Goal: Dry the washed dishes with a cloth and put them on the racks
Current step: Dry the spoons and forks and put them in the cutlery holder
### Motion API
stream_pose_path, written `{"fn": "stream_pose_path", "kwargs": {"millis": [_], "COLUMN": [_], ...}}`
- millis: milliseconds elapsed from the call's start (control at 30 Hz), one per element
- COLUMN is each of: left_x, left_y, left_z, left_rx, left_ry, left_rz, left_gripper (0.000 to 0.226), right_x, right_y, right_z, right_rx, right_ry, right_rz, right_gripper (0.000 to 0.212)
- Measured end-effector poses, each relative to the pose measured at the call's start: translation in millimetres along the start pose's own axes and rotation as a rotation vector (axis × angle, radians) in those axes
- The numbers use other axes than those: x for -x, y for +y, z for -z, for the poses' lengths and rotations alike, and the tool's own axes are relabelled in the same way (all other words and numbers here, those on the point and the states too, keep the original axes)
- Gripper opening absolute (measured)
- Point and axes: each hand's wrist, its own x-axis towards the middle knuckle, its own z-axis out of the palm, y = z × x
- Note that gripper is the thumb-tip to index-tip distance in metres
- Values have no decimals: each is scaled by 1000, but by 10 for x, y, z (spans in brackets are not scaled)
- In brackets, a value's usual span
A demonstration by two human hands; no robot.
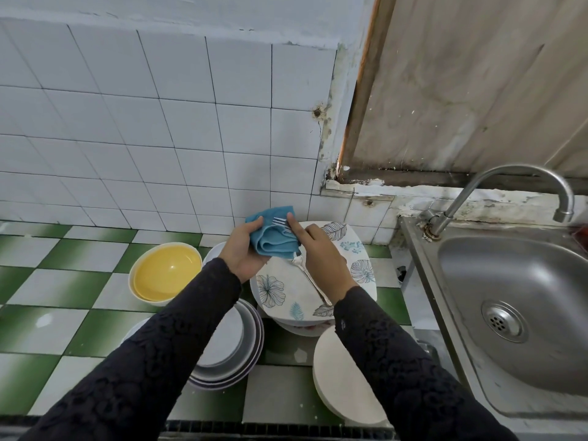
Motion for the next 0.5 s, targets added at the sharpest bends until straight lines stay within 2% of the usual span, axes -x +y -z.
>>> {"fn": "stream_pose_path", "kwargs": {"millis": [133,233,333,400,467,500], "left_x": [-2,7,26,37,41,39], "left_y": [56,123,181,164,110,75], "left_z": [23,72,96,89,66,41], "left_rx": [51,79,36,-40,-110,-144], "left_ry": [-8,-9,-21,-11,2,4], "left_rz": [-15,-51,-102,-127,-149,-156], "left_gripper": [31,28,22,20,23,26], "right_x": [-14,2,-51,-150,-244,-286], "right_y": [128,230,138,4,-121,-182], "right_z": [-22,24,195,329,398,399], "right_rx": [5,-98,-470,-779,-950,-986], "right_ry": [55,71,136,111,46,-6], "right_rz": [10,-56,-350,-526,-563,-554], "right_gripper": [95,81,51,22,3,6]}}
